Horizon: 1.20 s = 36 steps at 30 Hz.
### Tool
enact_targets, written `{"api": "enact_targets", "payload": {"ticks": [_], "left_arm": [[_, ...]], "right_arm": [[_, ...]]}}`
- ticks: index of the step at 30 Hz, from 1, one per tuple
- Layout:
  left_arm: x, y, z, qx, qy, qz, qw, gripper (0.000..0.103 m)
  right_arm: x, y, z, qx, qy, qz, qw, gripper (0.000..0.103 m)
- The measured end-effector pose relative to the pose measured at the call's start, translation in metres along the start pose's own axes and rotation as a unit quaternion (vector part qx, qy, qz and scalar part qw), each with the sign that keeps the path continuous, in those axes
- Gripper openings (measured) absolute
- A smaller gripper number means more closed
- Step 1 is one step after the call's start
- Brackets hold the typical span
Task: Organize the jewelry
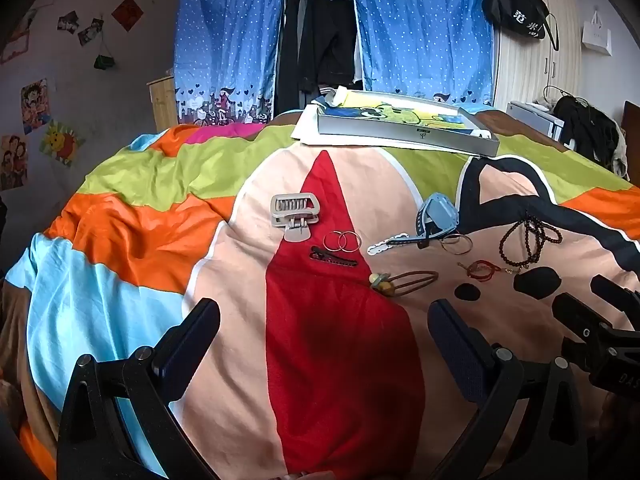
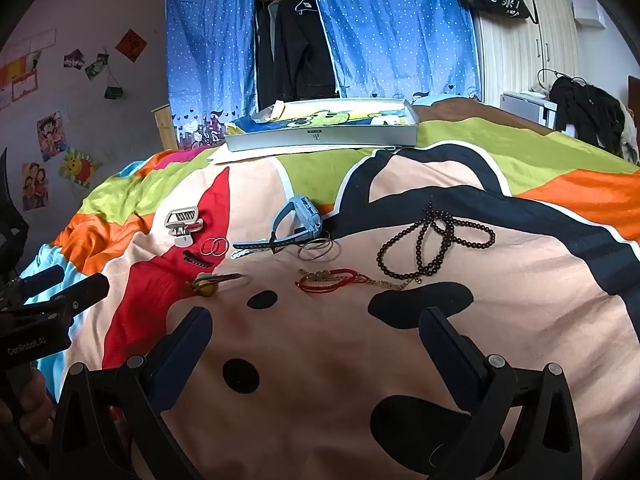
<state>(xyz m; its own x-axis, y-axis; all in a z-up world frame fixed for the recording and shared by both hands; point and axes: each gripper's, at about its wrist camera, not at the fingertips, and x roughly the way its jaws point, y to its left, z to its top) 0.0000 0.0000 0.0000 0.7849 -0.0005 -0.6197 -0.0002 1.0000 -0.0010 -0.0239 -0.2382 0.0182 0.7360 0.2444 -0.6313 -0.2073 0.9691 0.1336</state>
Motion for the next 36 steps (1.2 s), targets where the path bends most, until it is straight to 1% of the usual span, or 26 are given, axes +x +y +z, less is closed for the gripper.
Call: {"api": "enact_targets", "payload": {"ticks": [36], "left_arm": [[0.0003,0.0000,0.0001,0.000,0.003,-0.001,1.0000,0.102]], "right_arm": [[0.0009,-0.0008,-0.0007,0.000,0.003,-0.001,1.000,0.103]]}}
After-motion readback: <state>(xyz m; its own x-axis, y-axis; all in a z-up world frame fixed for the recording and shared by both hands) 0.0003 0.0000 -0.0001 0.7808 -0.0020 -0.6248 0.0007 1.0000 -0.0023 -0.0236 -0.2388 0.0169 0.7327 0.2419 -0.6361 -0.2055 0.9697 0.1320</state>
